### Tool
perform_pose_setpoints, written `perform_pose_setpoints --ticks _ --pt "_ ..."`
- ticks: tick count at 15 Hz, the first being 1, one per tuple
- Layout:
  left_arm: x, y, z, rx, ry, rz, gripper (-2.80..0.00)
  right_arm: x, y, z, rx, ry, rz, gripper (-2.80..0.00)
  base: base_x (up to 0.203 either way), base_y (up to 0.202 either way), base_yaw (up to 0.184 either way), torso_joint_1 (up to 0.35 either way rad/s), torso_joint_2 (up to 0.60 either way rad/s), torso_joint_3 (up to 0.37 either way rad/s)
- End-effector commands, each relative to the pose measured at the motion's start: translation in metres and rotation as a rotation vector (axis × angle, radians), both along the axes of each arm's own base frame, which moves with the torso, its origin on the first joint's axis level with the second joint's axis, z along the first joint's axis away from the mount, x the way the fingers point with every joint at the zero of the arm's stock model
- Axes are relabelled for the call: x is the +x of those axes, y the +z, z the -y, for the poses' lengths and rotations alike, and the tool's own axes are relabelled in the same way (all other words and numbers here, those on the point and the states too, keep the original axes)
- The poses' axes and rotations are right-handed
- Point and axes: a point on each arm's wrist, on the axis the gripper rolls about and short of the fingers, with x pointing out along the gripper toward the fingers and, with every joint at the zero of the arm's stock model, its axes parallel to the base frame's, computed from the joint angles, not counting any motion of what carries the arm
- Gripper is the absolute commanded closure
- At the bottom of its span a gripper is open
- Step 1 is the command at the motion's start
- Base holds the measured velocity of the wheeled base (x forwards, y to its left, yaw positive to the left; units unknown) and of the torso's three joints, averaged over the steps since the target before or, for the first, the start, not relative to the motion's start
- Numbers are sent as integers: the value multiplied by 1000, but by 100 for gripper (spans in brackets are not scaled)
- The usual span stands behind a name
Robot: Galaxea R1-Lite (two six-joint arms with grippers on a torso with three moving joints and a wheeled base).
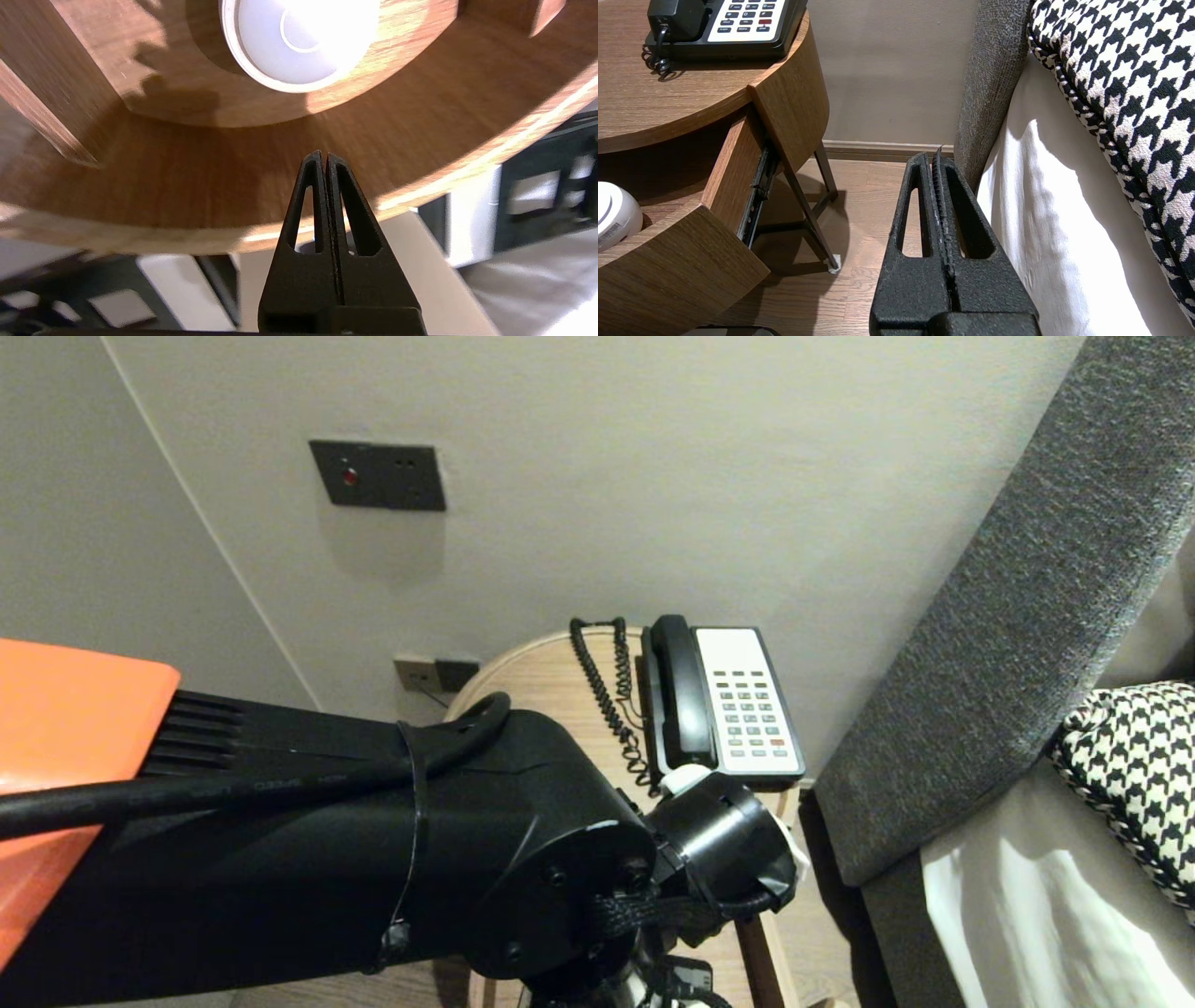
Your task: Take the remote control out of the drawer one by one and place them on the table
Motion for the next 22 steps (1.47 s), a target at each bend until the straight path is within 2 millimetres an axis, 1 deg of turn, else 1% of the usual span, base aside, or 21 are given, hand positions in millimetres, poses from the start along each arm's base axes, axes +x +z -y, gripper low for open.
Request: perform_pose_setpoints --ticks 1,2,4,5,8,9,12,15,17,19,22 --pt "-1 -3 -5 30 -47 11 0 3 -11 0 0 0 -39 0 0 0 0 0 0 0" --pt "-2 2 -10 20 -91 36 0 3 -11 0 0 0 -39 0 0 0 0 0 0 0" --pt "4 0 -22 12 -220 101 0 3 -11 0 0 0 -39 0 0 0 0 0 0 0" --pt "9 -2 -24 -14 -256 135 0 3 -11 0 0 0 -39 0 0 0 0 0 0 0" --pt "9 -1 -23 -21 -267 138 0 3 -11 0 0 0 -39 0 0 0 0 0 0 0" --pt "10 0 -22 -24 -265 137 -280 3 -11 0 0 0 -39 0 0 0 0 0 0 0" --pt "12 2 -17 -22 -227 117 -280 3 -11 0 0 0 -39 0 0 0 0 0 0 0" --pt "15 -5 -11 30 -162 40 -280 3 -11 0 0 0 -39 0 0 0 0 0 0 0" --pt "17 -7 -8 21 -91 10 -280 3 -11 0 0 0 -39 0 0 0 0 0 0 0" --pt "15 -10 -10 25 -46 -19 -280 3 -11 0 0 0 -39 0 0 0 0 0 0 0" --pt "14 -6 -10 3 4 -52 -280 3 -11 0 0 0 -39 0 0 0 0 0 0 0"
